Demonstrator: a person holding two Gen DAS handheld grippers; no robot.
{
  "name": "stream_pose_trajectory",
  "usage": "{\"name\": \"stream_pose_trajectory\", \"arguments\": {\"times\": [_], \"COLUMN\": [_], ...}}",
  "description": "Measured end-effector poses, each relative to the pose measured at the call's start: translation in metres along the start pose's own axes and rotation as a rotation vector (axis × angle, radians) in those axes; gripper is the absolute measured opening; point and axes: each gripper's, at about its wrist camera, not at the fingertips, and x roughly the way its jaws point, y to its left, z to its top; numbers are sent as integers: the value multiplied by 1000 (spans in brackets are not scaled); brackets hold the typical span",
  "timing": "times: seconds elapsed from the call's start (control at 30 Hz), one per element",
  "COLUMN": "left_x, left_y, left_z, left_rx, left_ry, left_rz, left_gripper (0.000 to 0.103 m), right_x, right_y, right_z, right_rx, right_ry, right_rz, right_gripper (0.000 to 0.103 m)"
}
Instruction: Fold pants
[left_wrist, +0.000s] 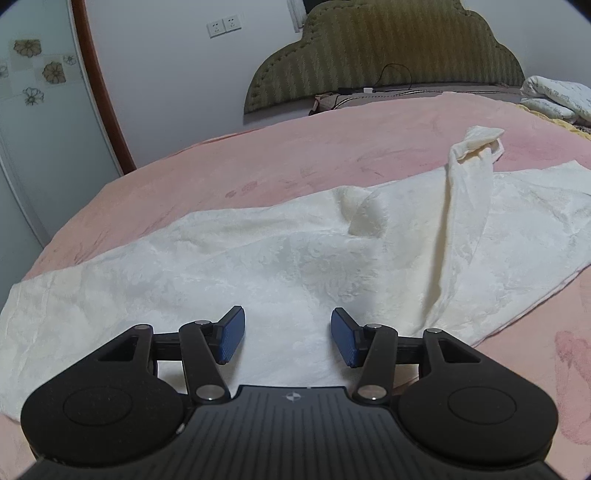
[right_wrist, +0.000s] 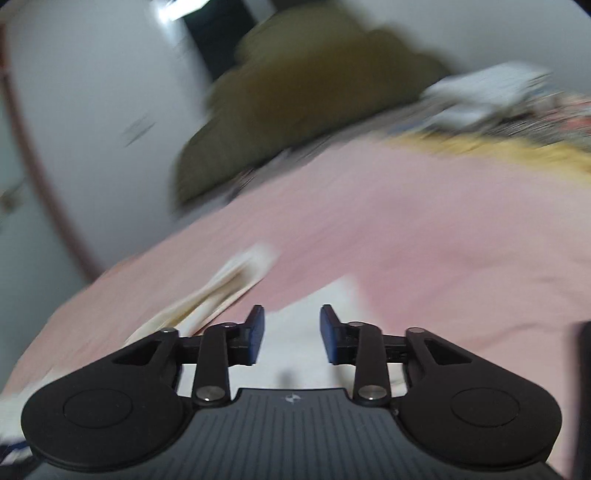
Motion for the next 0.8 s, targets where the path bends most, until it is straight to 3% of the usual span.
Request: {"name": "stream_pose_trajectory", "arguments": {"times": [0.07,0.1,0.17,0.27,0.3,0.37,0.43,0.5,0.57,0.63,0.67,0.73,0.8], "left_x": [-2,-3,-3,1,2,2,2,2,2,1,1,1,2], "left_y": [-6,-8,-11,-9,-7,-4,-3,-4,-6,-9,-9,-10,-10], "left_z": [-1,-2,-4,-6,-6,-5,-5,-5,-6,-7,-7,-8,-9], "left_rx": [28,44,70,59,48,34,25,21,27,36,38,41,42], "left_ry": [-17,-26,-33,-24,-20,-14,-11,-12,-18,-23,-25,-26,-30], "left_rz": [3,7,17,17,12,5,4,9,19,27,30,34,40], "left_gripper": [57,57,58,61,62,62,62,62,62,62,62,63,65], "right_x": [33,51,80,99,101,95,77,59,58,62,66,79,86], "right_y": [14,21,22,-5,-18,-36,-27,-18,-8,-1,3,-1,-25], "right_z": [-6,-6,-3,17,24,39,47,47,38,22,14,4,10], "right_rx": [-38,-65,-106,-63,-19,119,91,54,54,19,-21,-82,8], "right_ry": [145,198,236,156,130,100,39,31,153,286,334,365,280], "right_rz": [126,138,57,-77,-104,-147,-214,-106,109,262,271,189,207], "right_gripper": [42,42,41,39,36,37,40,49,70,72,72,69,60]}}
